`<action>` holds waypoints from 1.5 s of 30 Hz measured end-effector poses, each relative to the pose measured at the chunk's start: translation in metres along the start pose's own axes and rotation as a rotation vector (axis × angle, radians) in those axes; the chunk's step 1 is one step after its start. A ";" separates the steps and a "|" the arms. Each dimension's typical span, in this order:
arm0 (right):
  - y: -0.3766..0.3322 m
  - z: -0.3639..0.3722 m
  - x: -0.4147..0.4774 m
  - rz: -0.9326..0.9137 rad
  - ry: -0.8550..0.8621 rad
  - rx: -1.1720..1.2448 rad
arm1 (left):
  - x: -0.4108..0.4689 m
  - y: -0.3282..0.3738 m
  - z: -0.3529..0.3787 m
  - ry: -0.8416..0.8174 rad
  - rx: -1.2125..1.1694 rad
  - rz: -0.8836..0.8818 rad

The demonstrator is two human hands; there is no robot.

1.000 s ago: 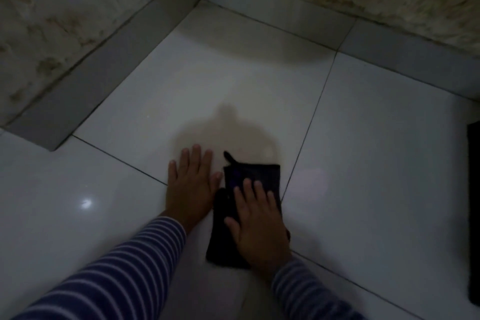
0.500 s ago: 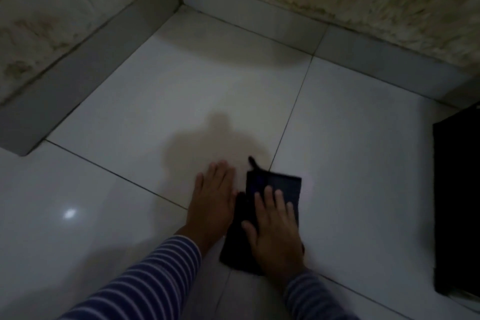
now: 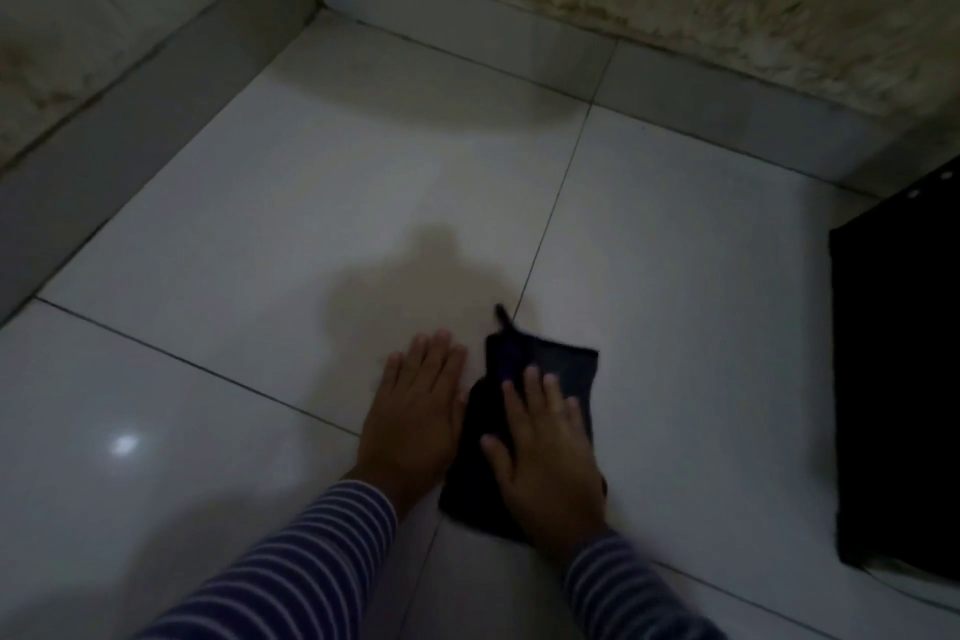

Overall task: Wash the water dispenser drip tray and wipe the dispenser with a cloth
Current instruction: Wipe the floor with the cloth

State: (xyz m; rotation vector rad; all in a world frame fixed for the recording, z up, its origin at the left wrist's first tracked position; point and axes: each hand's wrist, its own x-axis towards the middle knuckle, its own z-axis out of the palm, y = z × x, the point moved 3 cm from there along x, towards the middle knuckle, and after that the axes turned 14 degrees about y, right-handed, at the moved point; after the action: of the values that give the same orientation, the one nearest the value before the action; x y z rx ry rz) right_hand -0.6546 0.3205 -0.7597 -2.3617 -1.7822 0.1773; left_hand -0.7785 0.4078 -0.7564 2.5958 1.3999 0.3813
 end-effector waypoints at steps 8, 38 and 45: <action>0.063 -0.021 -0.021 0.288 0.032 -0.048 | 0.001 0.000 0.006 -0.001 0.028 0.010; -0.026 -0.010 -0.094 0.215 -0.015 -0.008 | -0.106 -0.042 -0.017 -0.016 -0.078 -0.080; -0.112 0.014 -0.081 -0.165 -0.081 -0.002 | -0.120 -0.062 -0.027 0.024 -0.163 -0.110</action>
State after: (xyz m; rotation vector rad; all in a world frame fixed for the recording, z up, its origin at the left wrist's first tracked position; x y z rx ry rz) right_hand -0.7852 0.2741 -0.7505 -2.2247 -2.0047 0.2511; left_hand -0.8992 0.3418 -0.7638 2.3815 1.4462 0.4902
